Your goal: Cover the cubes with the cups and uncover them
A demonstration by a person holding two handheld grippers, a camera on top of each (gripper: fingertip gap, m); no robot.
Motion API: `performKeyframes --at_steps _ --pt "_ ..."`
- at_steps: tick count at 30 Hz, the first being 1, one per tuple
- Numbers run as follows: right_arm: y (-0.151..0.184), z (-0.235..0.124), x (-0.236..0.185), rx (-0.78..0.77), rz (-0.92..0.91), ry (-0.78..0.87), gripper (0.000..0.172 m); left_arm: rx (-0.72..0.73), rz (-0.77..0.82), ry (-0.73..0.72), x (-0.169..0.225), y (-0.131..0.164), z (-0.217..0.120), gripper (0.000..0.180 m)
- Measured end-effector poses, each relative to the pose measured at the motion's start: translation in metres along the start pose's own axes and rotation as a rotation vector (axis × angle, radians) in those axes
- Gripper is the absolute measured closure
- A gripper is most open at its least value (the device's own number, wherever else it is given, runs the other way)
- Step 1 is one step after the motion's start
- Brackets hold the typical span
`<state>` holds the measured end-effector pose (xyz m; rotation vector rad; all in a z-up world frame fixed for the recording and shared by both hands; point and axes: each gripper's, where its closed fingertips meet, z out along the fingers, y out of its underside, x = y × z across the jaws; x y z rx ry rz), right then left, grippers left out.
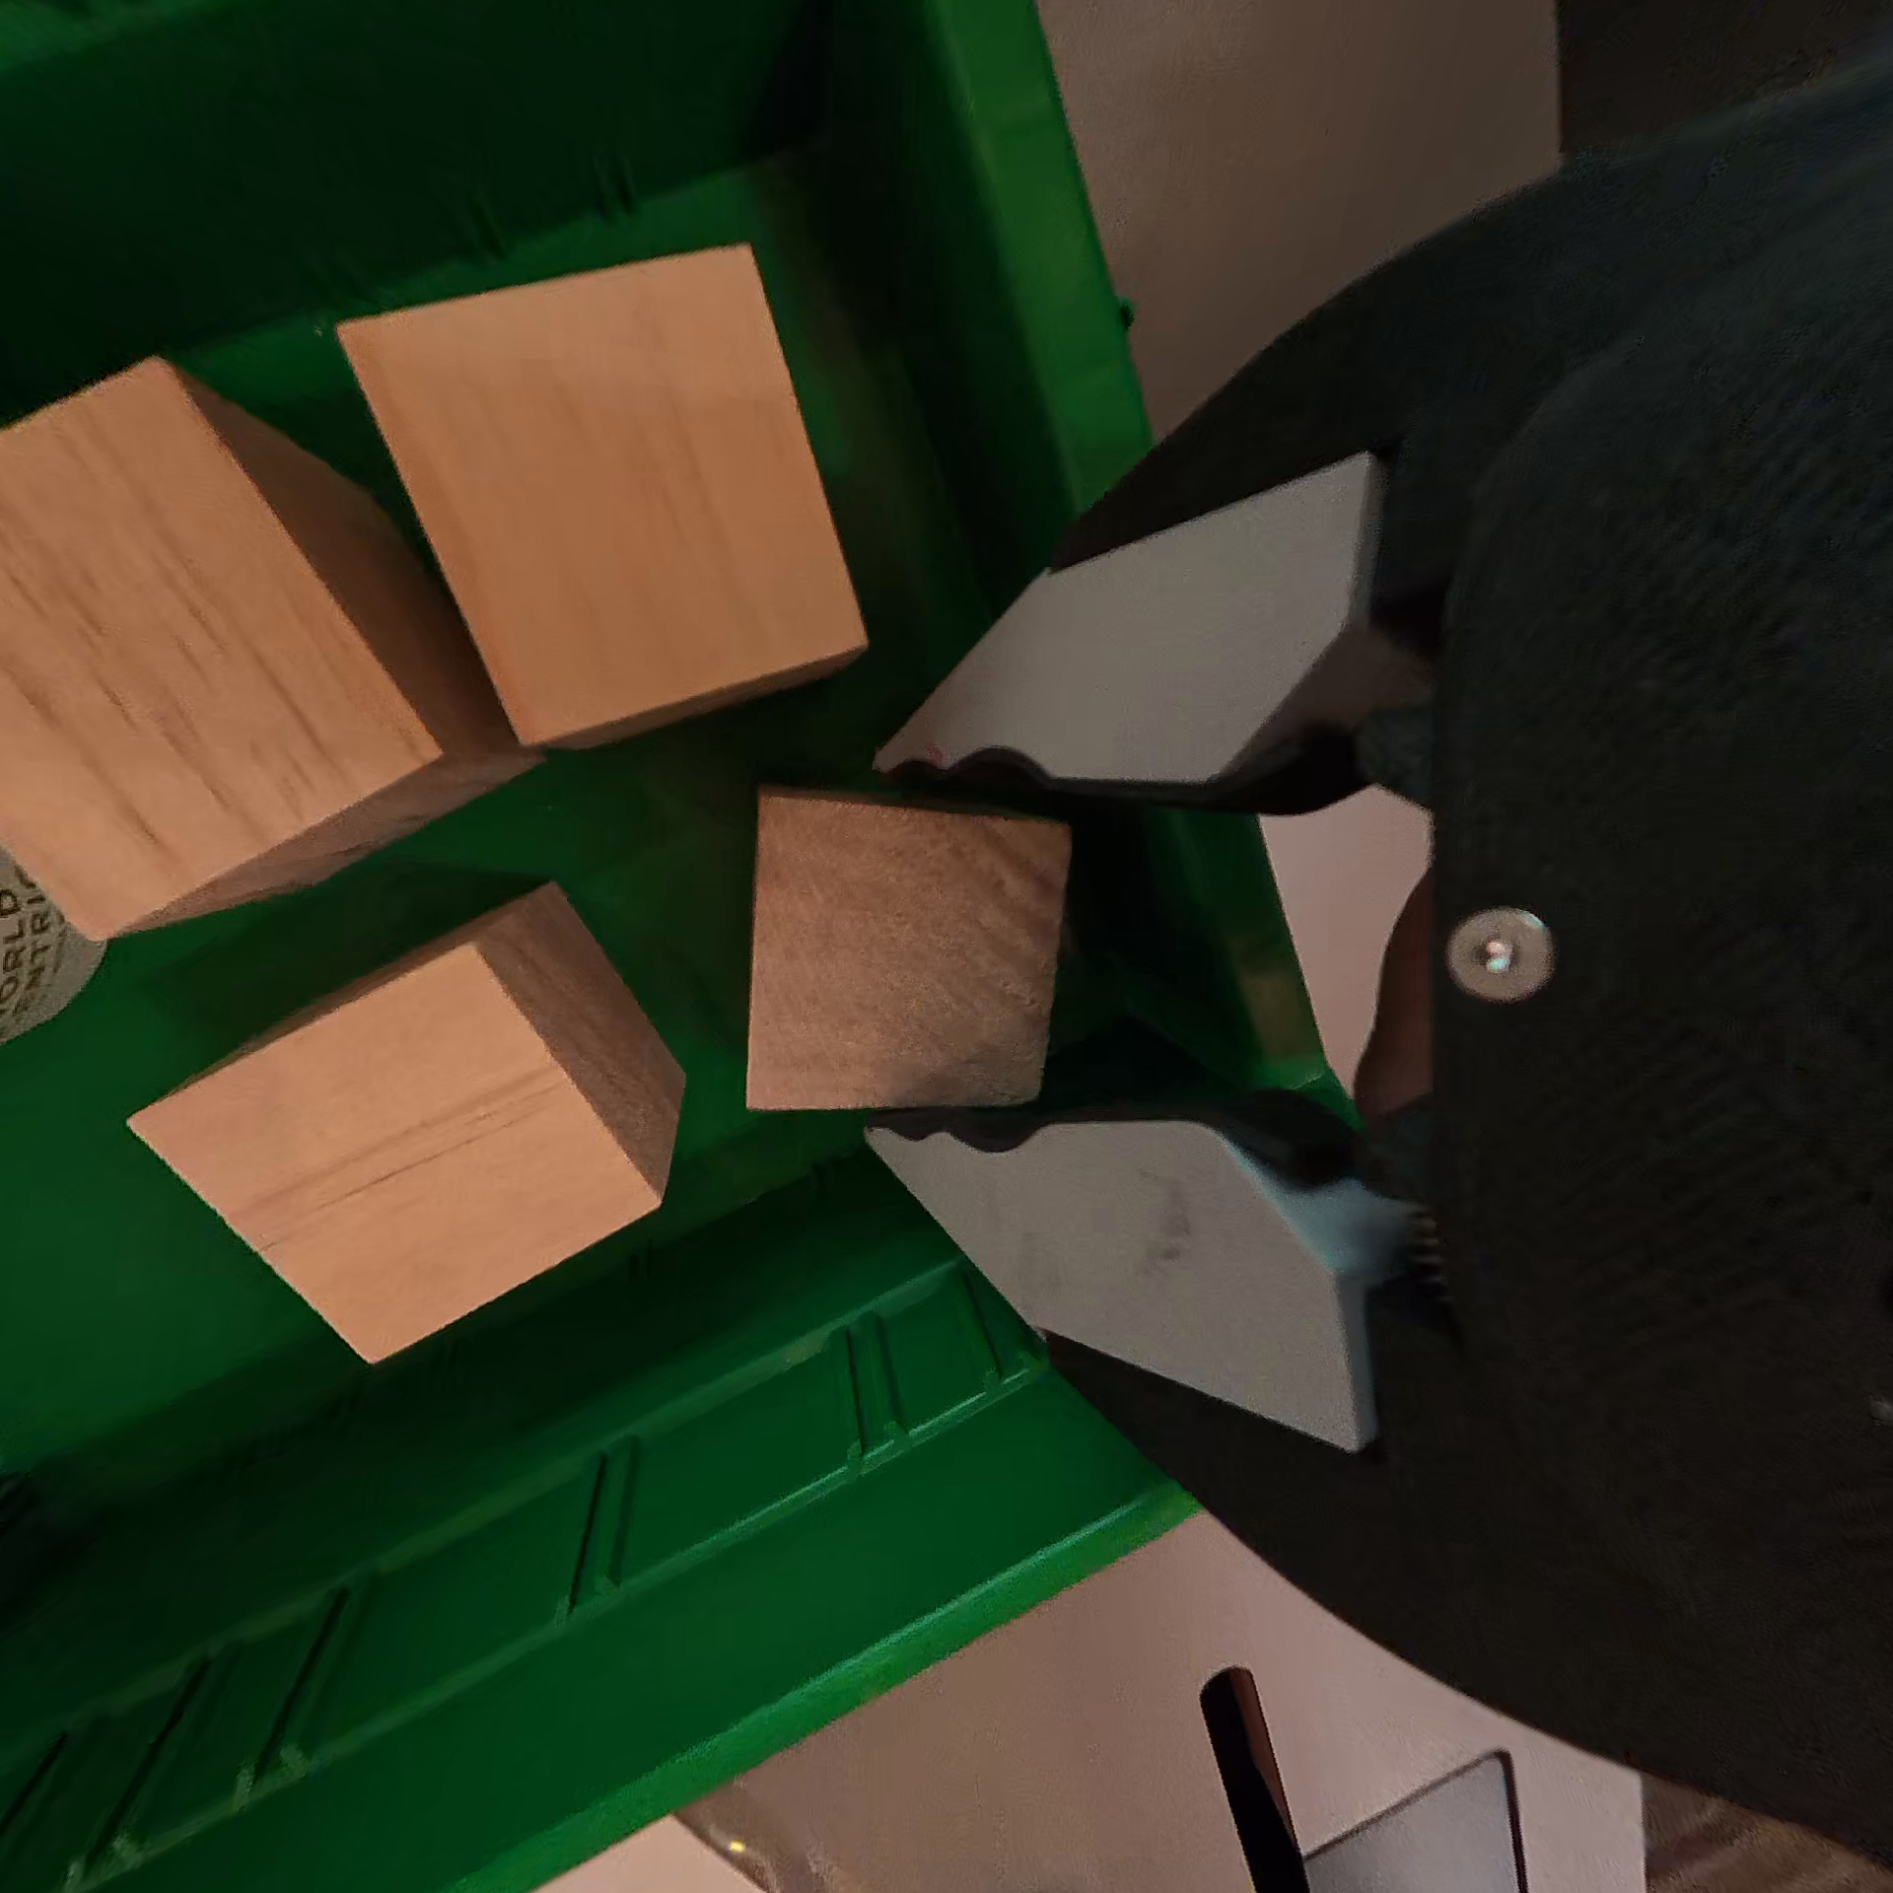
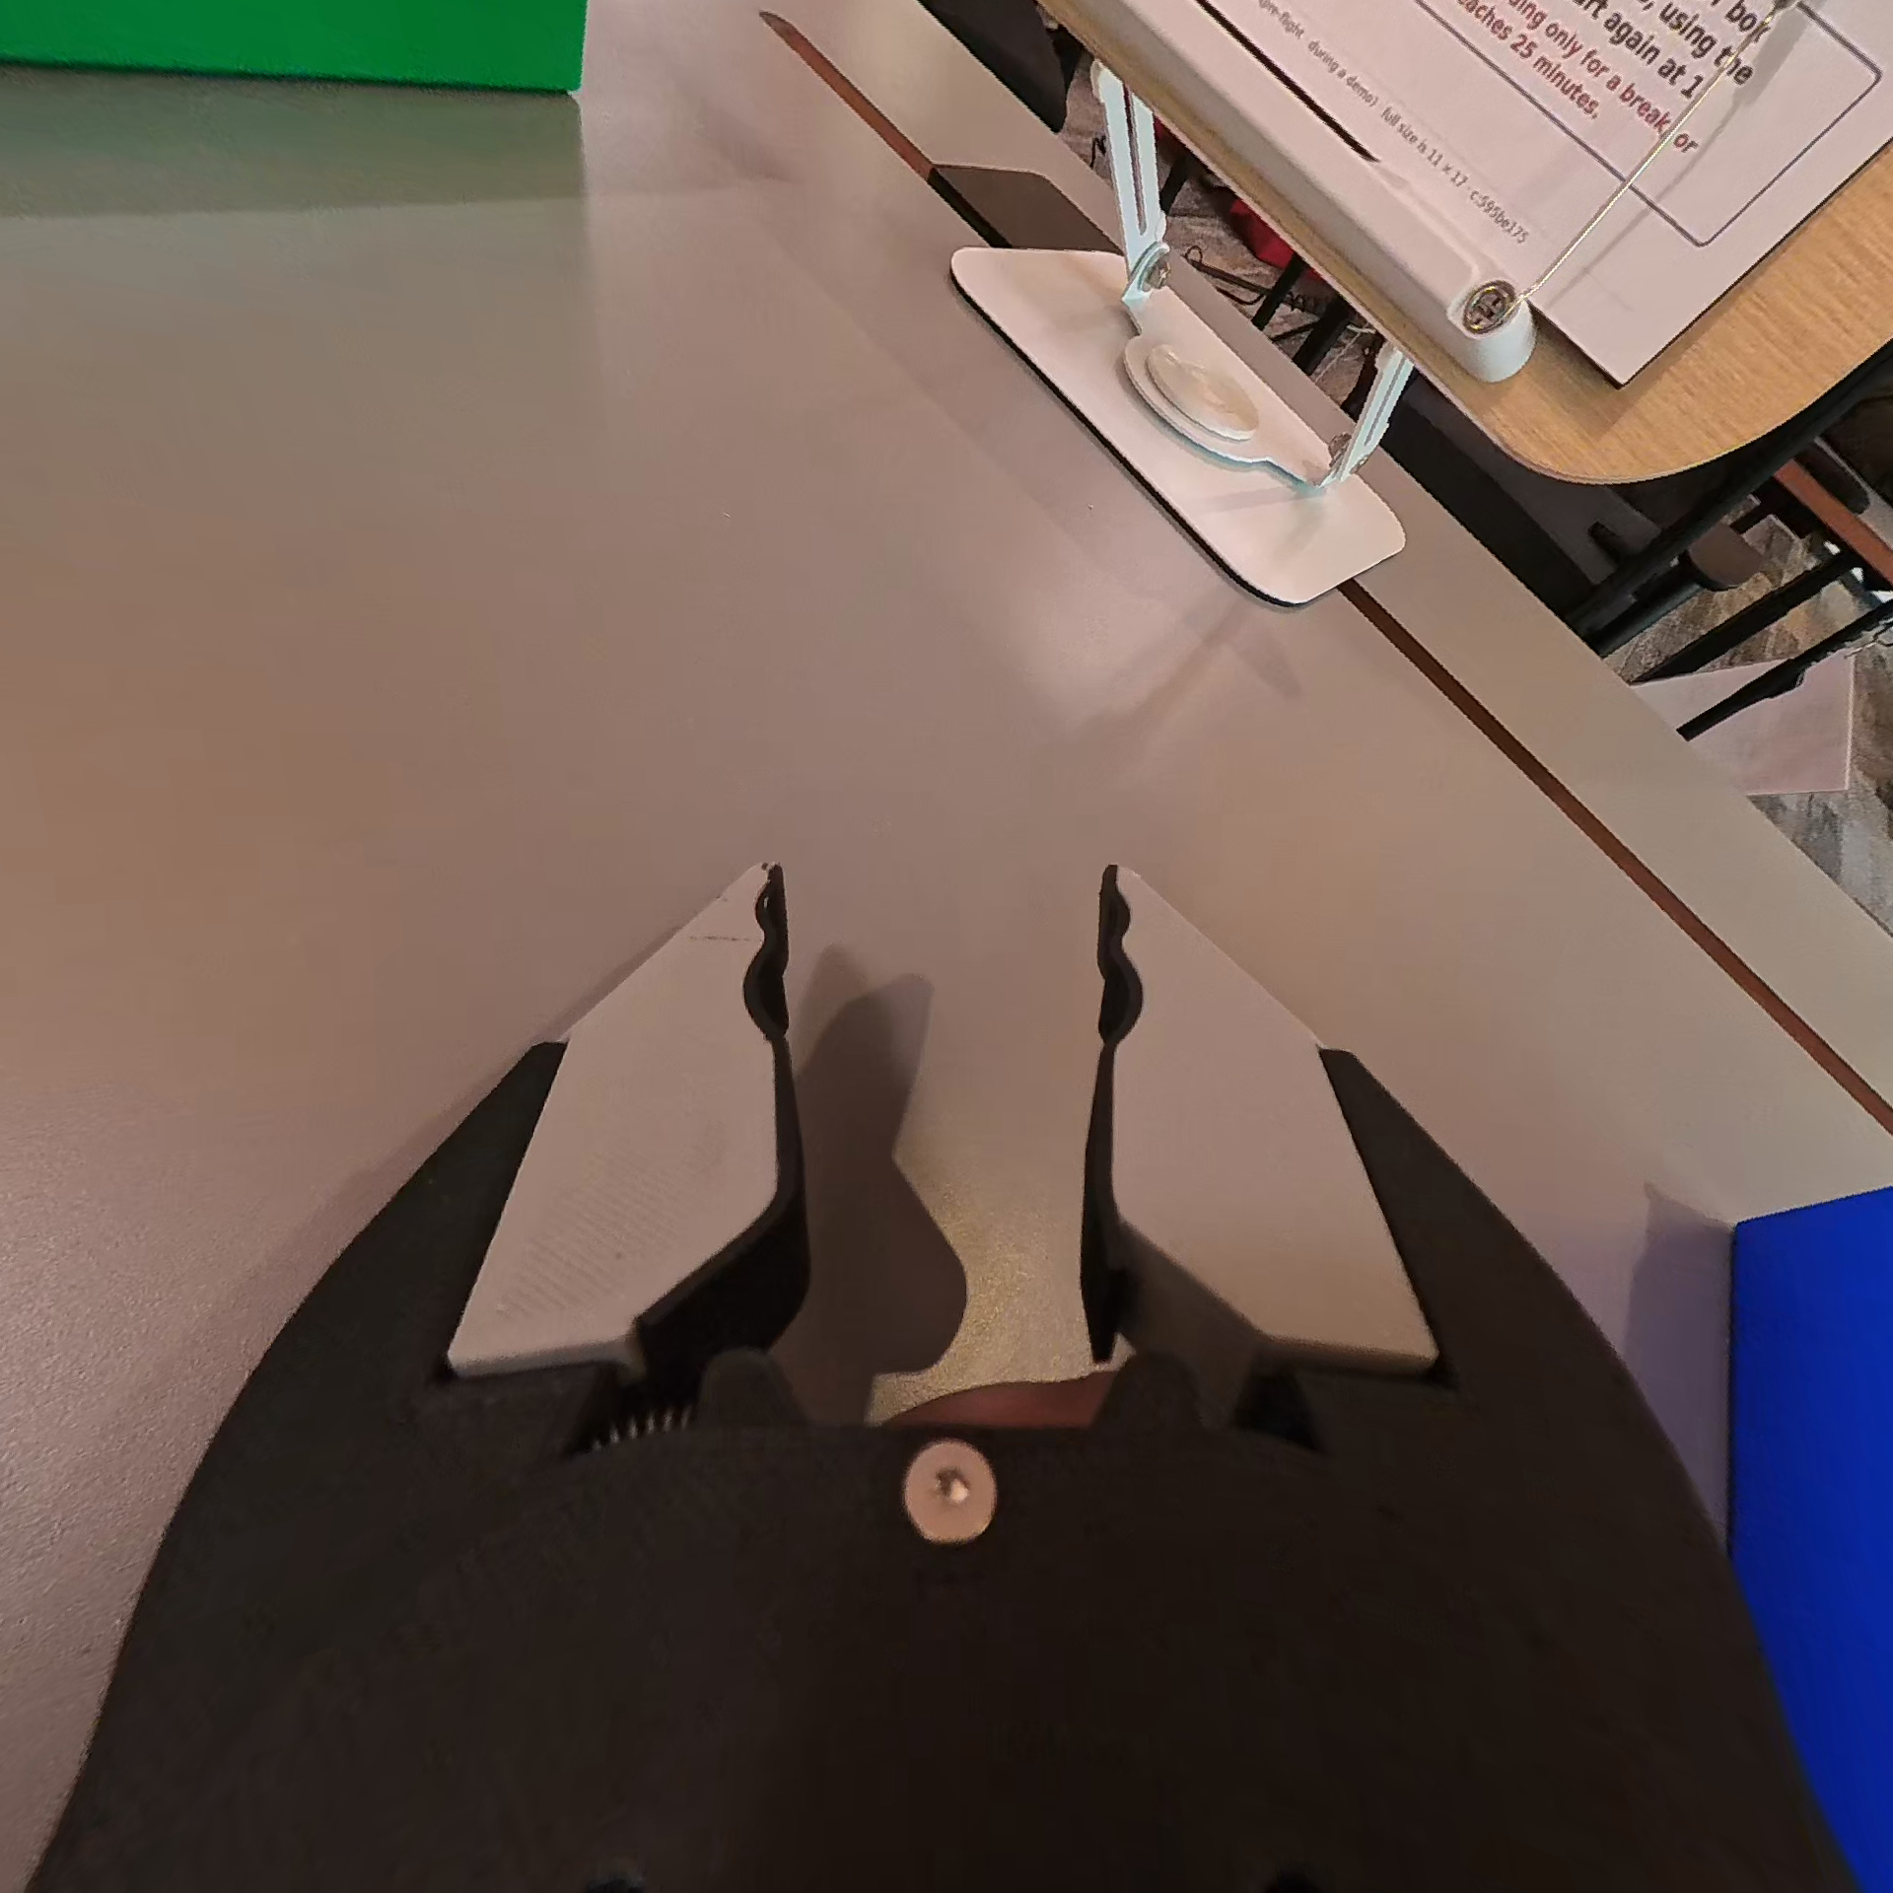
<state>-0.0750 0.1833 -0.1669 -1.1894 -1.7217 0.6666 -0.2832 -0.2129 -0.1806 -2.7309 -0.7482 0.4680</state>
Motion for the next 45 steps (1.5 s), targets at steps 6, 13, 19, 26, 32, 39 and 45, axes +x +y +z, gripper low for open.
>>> performKeyframes --at_steps 6,13,19,26,32,39,45 --pt "0.001 0.001 0.000 -0.006 0.000 -0.005 0.114 -0.014 0.030 0.012 -0.001 0.000 0.001 0.122" --pt "-0.002 -0.002 0.004 0.017 0.030 0.005 0.118 -0.067 0.043 -0.105 -0.022 0.007 -0.012 0.122" --pt "-0.010 -0.009 0.005 0.089 0.131 -0.064 0.113 0.364 0.010 -0.383 -0.030 -0.071 -0.089 0.123" --pt "-0.041 -0.031 -0.018 0.272 0.396 -0.358 0.106 0.846 0.373 -0.339 0.174 -0.164 -0.122 0.123" --pt "-0.056 -0.046 -0.014 0.376 0.564 -0.476 0.098 1.115 0.488 -0.217 0.310 -0.214 -0.102 0.122" --pt "-0.053 -0.043 -0.016 0.348 0.672 -0.619 0.094 1.228 0.499 -0.074 0.352 -0.222 -0.090 0.122" --pt "-0.051 -0.034 -0.033 0.289 0.602 -0.597 0.109 1.142 0.558 -0.113 0.353 -0.211 -0.072 0.123"
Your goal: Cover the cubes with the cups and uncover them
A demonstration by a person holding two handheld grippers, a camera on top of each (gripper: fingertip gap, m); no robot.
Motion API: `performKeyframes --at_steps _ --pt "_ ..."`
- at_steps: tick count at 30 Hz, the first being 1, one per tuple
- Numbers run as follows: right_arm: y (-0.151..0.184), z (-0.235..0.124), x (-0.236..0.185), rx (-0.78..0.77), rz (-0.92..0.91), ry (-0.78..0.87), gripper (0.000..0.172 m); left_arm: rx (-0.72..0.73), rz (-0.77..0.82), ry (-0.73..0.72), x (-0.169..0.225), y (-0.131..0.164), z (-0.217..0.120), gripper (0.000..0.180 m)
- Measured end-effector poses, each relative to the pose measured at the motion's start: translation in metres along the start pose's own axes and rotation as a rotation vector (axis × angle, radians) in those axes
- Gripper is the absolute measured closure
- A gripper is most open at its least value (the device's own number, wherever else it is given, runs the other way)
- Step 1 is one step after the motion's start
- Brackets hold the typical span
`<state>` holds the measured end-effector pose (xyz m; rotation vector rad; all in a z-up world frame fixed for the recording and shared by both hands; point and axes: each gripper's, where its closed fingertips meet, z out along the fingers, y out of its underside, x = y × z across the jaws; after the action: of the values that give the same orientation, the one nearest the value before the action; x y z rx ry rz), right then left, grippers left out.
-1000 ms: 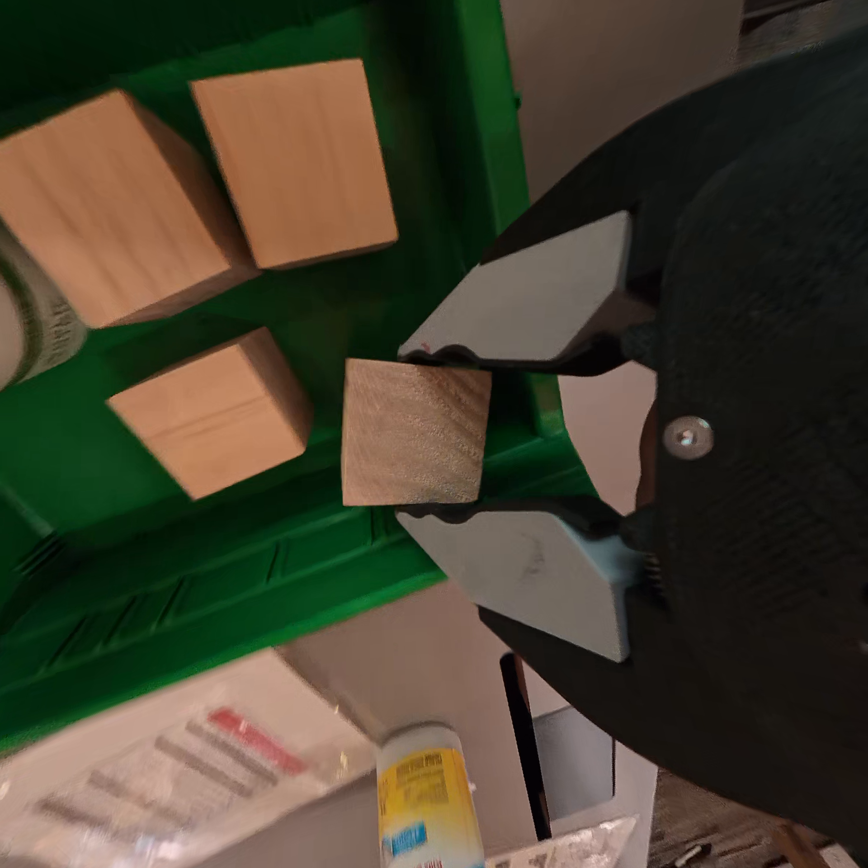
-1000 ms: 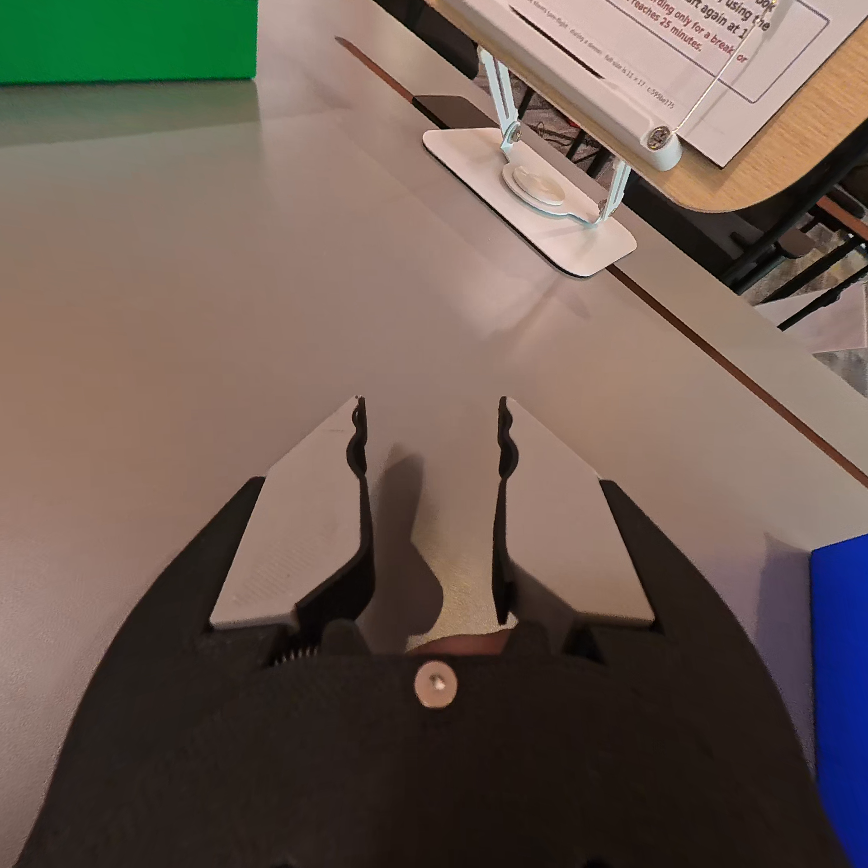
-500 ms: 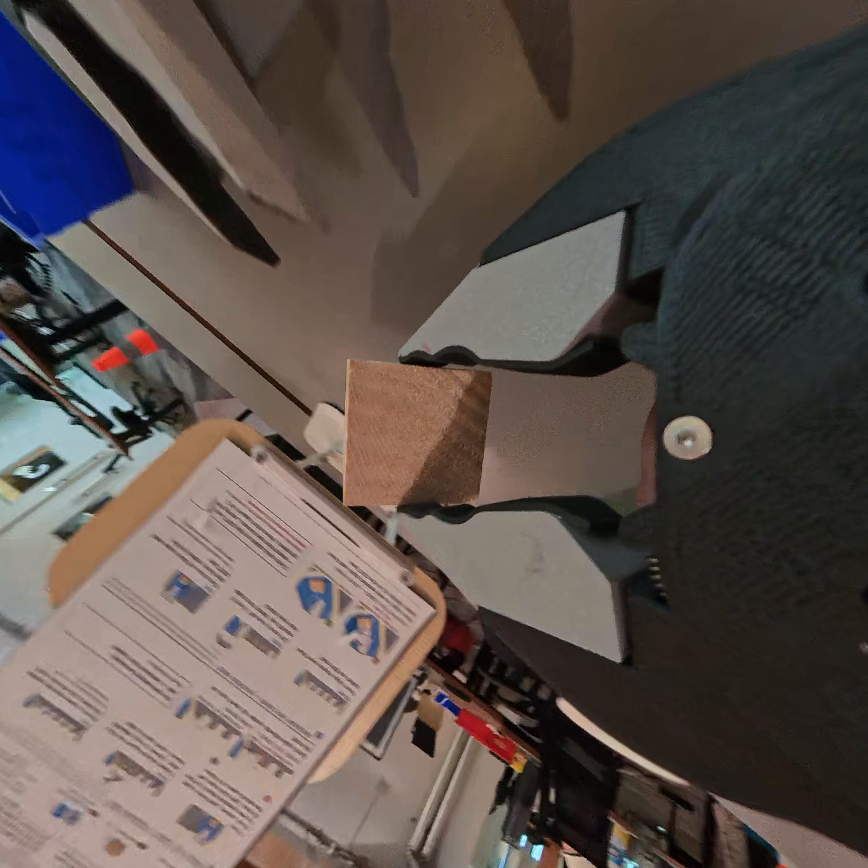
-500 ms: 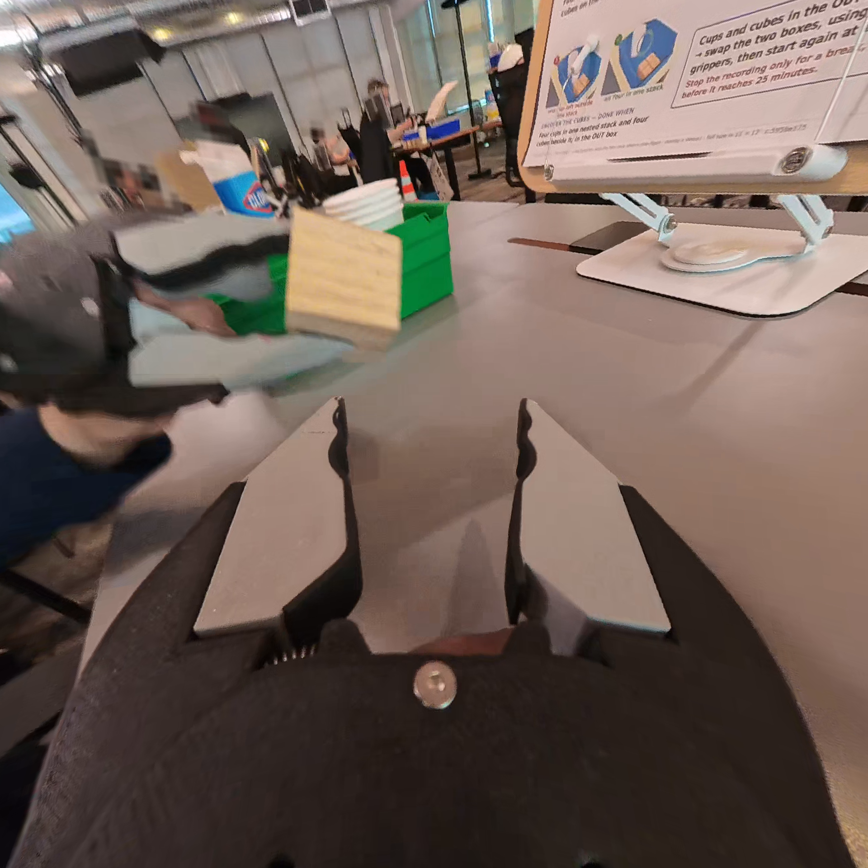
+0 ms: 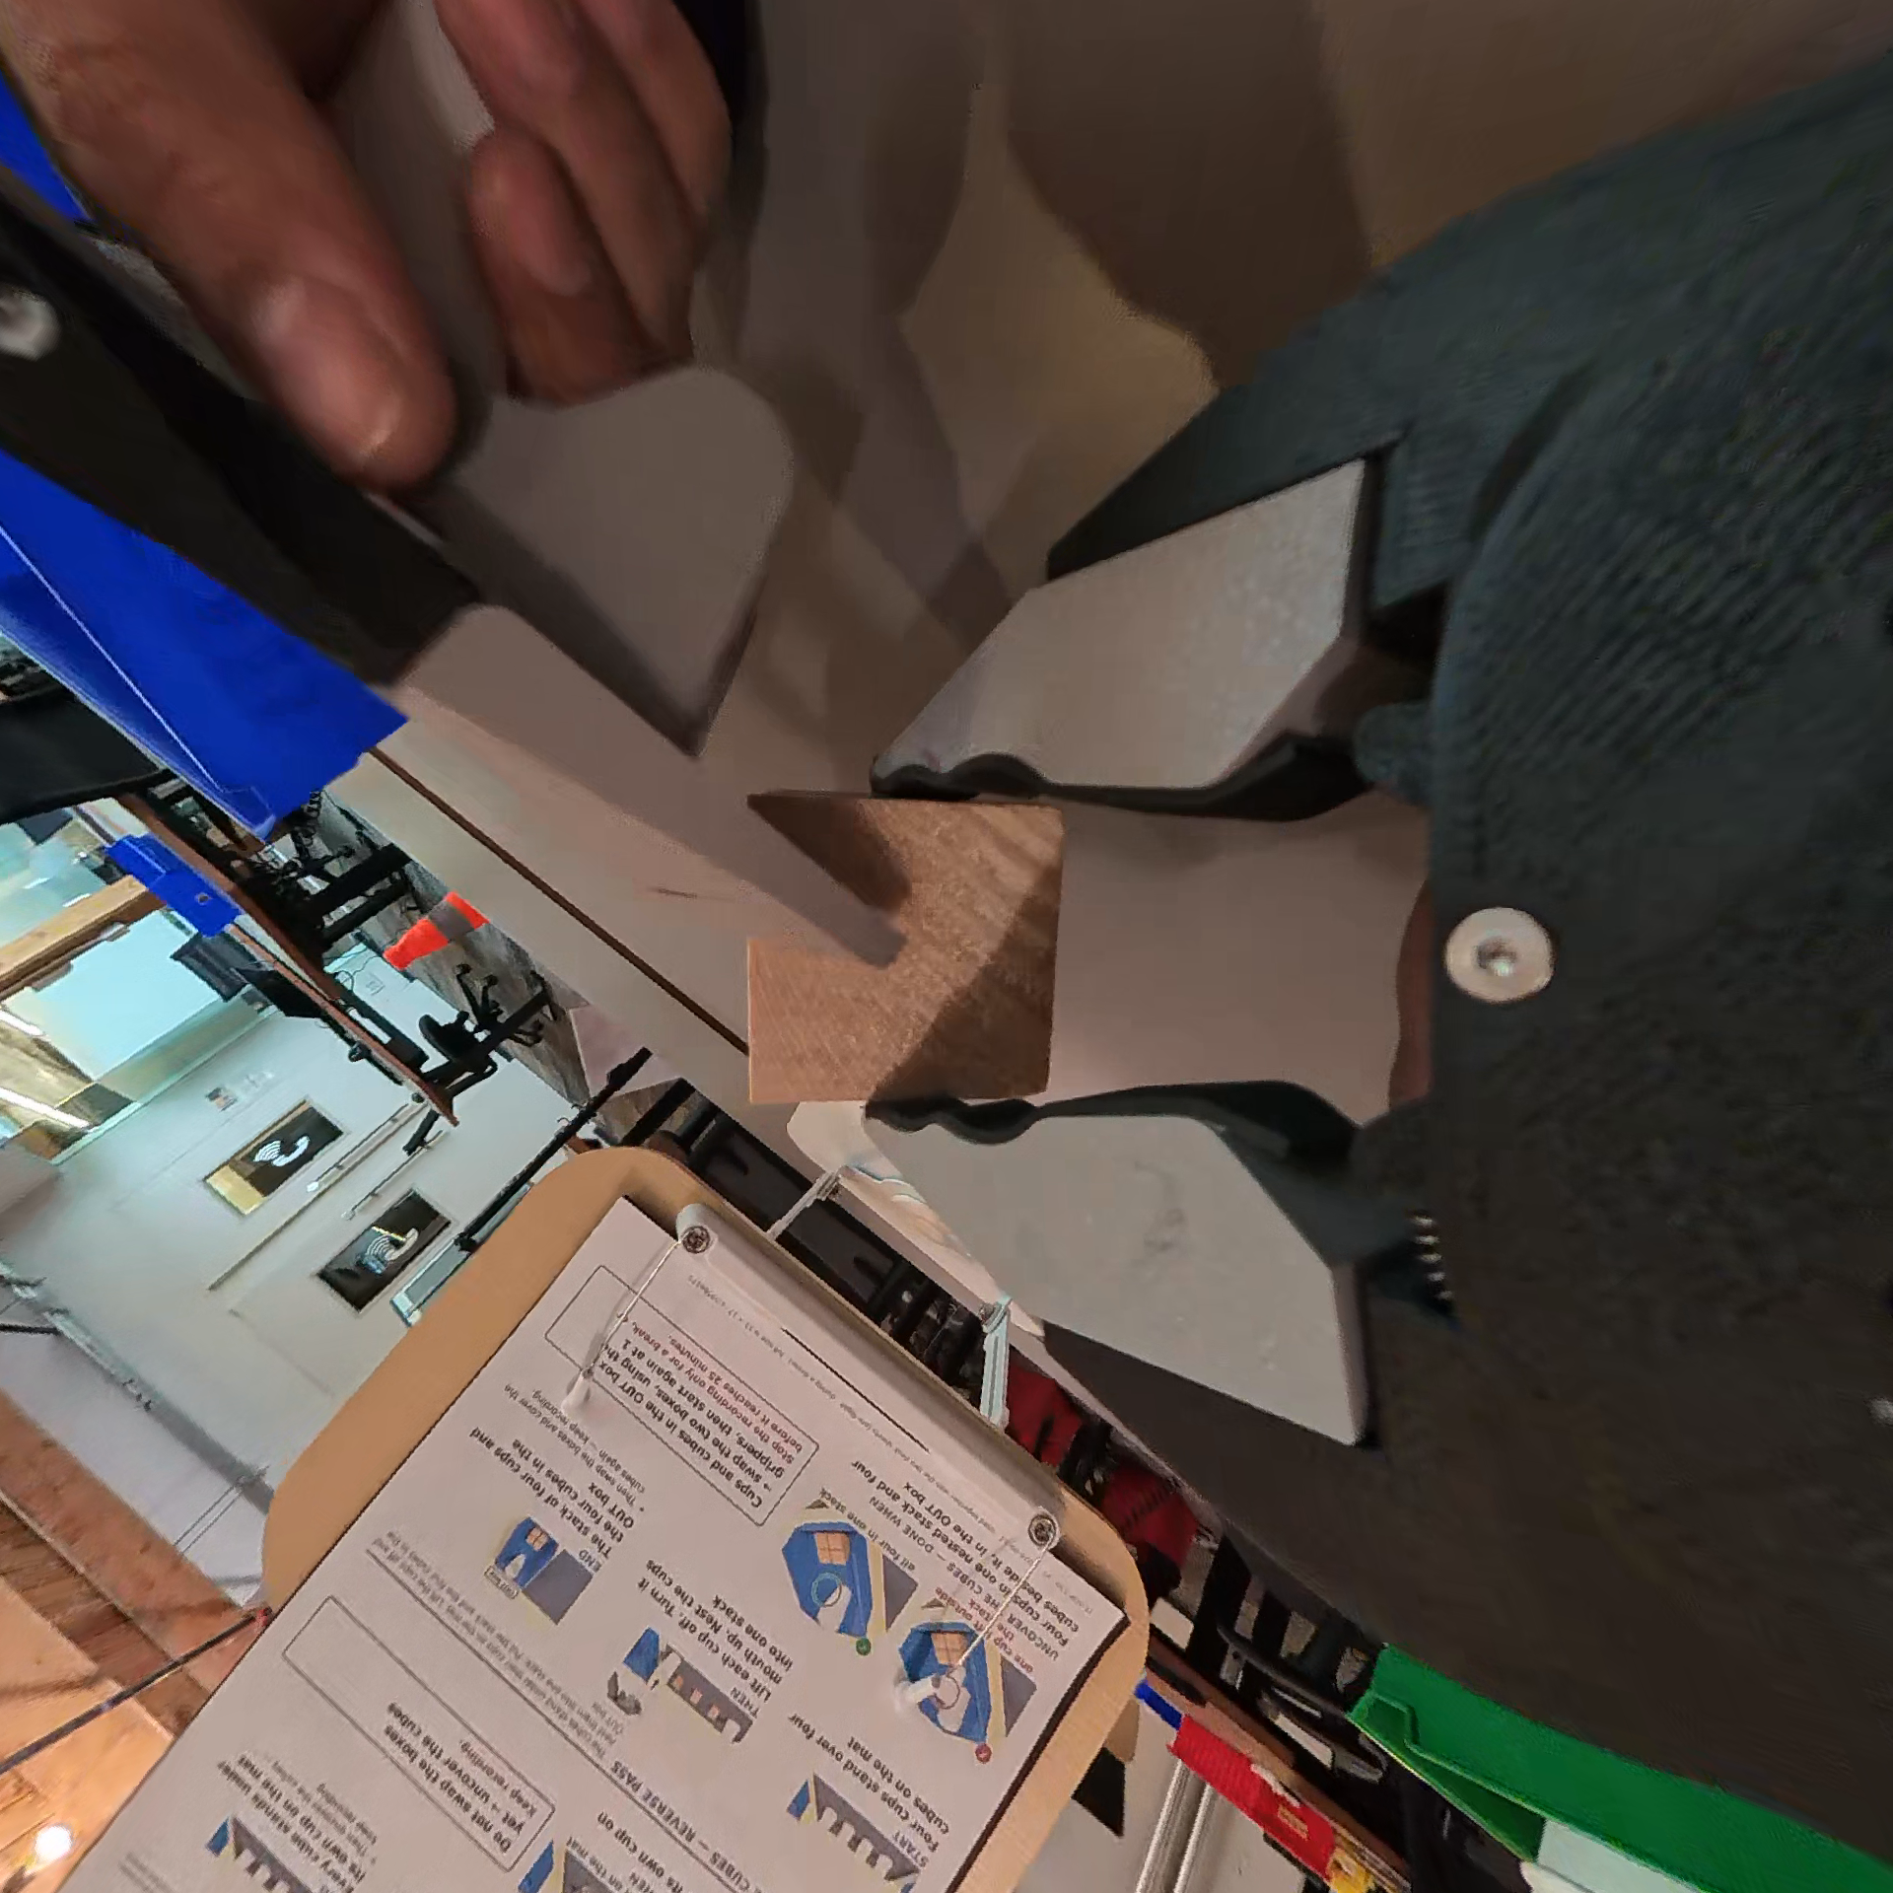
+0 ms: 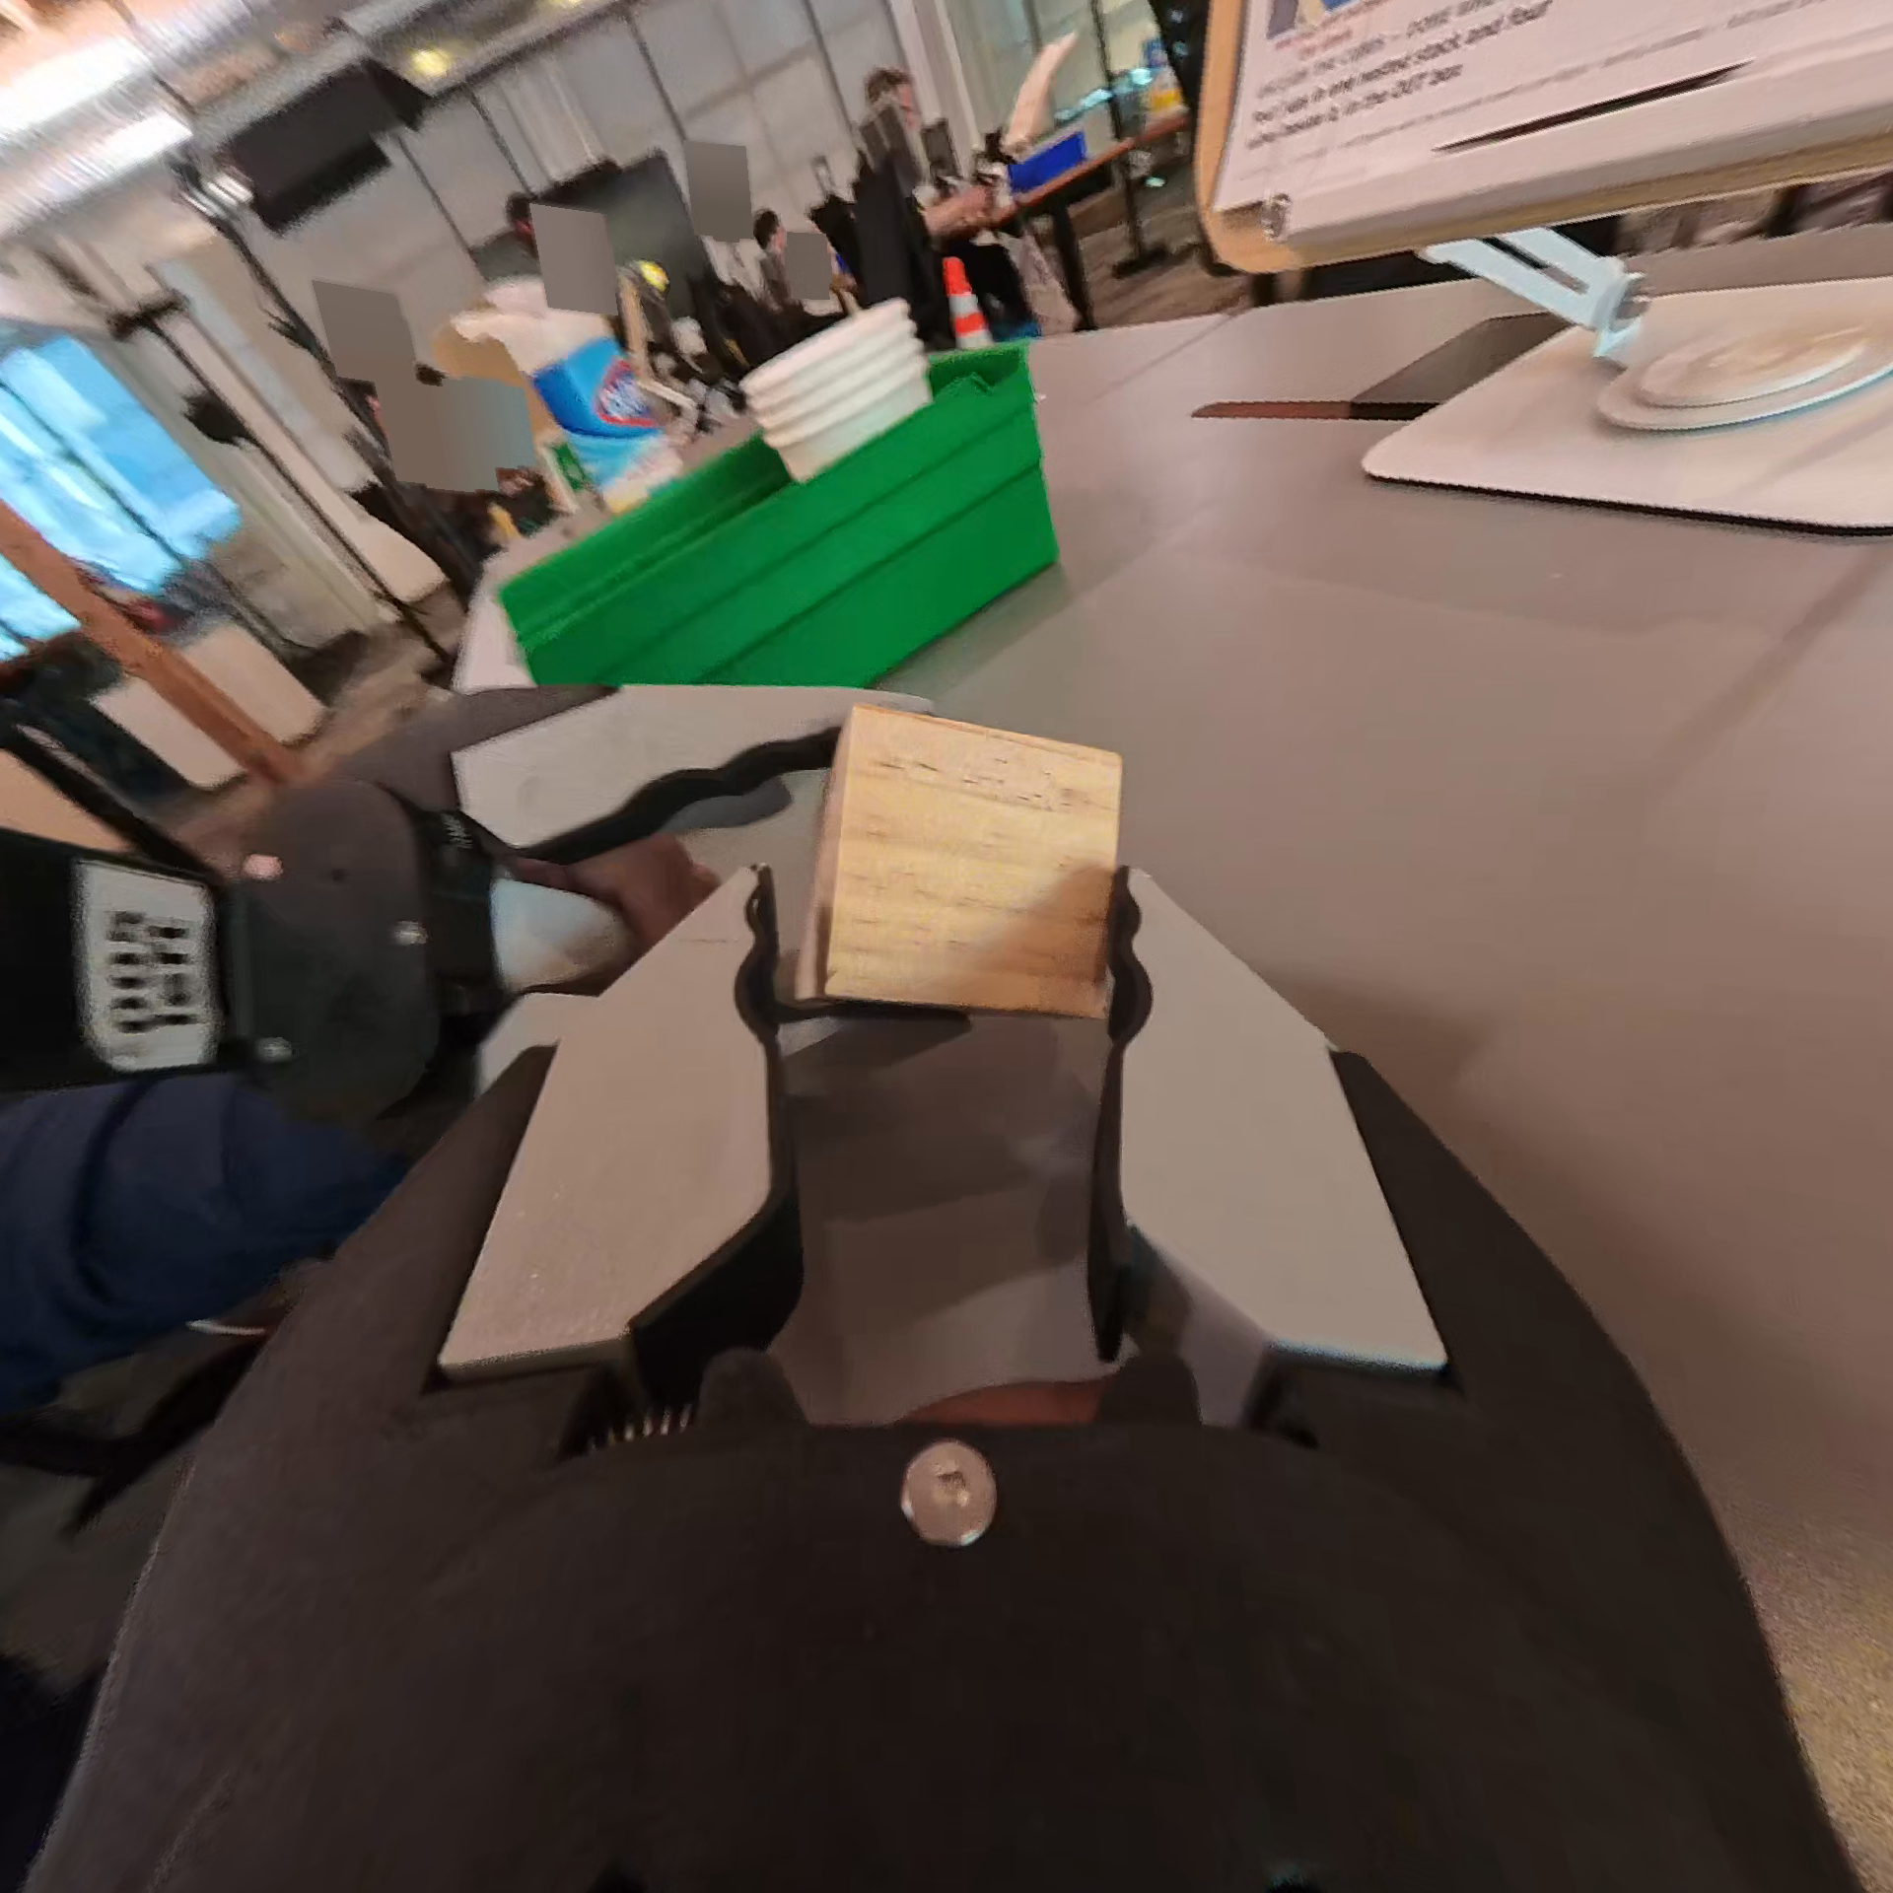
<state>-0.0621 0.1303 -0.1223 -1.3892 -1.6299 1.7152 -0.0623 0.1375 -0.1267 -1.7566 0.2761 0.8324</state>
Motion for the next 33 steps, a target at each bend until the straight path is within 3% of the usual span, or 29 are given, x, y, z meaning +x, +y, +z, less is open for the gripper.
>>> performKeyframes --at_steps 4,11,20,23,24,25,28,33 --pt "0.012 0.006 0.002 -0.068 -0.060 0.035 0.107 0.033 0.010 0.005 0.005 -0.008 -0.002 0.123" --pt "0.007 0.001 -0.003 -0.040 -0.060 0.022 0.110 0.099 -0.051 0.013 0.003 -0.016 -0.006 0.123" --pt "-0.003 -0.014 0.011 -0.021 -0.103 0.117 0.110 0.166 -0.122 0.056 0.003 -0.020 -0.011 0.126" --pt "-0.008 -0.026 0.028 -0.025 -0.139 0.224 0.110 0.140 -0.115 0.040 0.000 -0.014 -0.008 0.121" --pt "-0.008 -0.032 0.039 -0.048 -0.184 0.304 0.110 0.128 -0.120 0.000 -0.006 -0.011 -0.008 0.137" --pt "-0.007 -0.039 0.051 -0.087 -0.253 0.405 0.110 0.129 -0.126 -0.051 -0.015 -0.009 -0.008 0.141" --pt "0.002 -0.060 0.079 -0.236 -0.457 0.638 0.110 0.098 -0.159 -0.140 -0.037 0.003 -0.010 0.139" --pt "0.022 -0.071 0.097 -0.375 -0.463 0.726 0.110 0.067 -0.280 -0.202 -0.061 0.018 -0.013 0.148"
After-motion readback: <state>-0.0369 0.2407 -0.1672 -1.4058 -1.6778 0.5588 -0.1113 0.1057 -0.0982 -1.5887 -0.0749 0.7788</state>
